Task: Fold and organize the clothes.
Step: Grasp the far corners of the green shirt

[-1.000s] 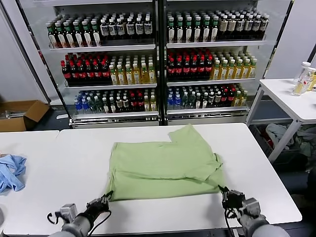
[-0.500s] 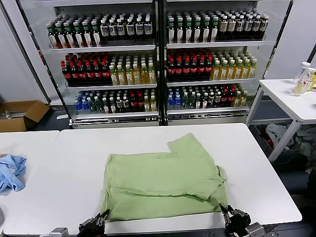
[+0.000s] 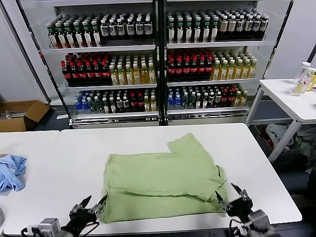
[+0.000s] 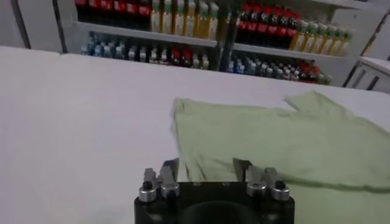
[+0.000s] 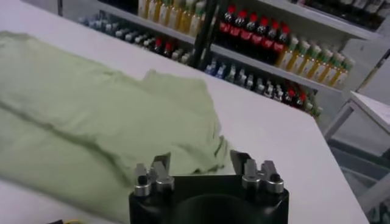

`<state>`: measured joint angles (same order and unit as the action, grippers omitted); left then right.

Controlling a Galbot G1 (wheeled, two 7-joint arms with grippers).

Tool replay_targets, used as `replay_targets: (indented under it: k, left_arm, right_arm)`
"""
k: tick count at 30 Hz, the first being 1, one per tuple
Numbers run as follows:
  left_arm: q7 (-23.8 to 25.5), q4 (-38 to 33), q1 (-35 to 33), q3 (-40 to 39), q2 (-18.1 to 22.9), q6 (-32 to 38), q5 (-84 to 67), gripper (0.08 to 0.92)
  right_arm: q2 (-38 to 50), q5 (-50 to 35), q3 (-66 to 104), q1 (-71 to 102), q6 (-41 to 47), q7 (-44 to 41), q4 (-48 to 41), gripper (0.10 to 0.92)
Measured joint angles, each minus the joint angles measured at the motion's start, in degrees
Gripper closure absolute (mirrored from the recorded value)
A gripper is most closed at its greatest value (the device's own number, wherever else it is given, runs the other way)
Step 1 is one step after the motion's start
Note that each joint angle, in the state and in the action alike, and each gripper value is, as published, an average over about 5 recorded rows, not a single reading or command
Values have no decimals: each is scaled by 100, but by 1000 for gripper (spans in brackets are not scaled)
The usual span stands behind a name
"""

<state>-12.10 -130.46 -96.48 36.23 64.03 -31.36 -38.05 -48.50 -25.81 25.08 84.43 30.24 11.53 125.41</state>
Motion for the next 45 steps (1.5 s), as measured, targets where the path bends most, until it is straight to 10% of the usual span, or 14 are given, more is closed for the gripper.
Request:
replay_targets:
  k: [24,39,45]
  left_arm:
    - [-411,2743,3472,-1671,-306,-149,75,177]
    - [-414,3722,4246,-2166,-303,-166,-31,181]
    - [-362,3849,4324,-2247,-306,-165,-79,311]
  right_arm:
    - [-777,-1405,-2494,-4587,260,82,-3434,203]
    - [-1323,-1685,-3314,-5789,299,36,-5074,203]
    - [-1406,-1814,-3458,-5944,314,41,-5447,203]
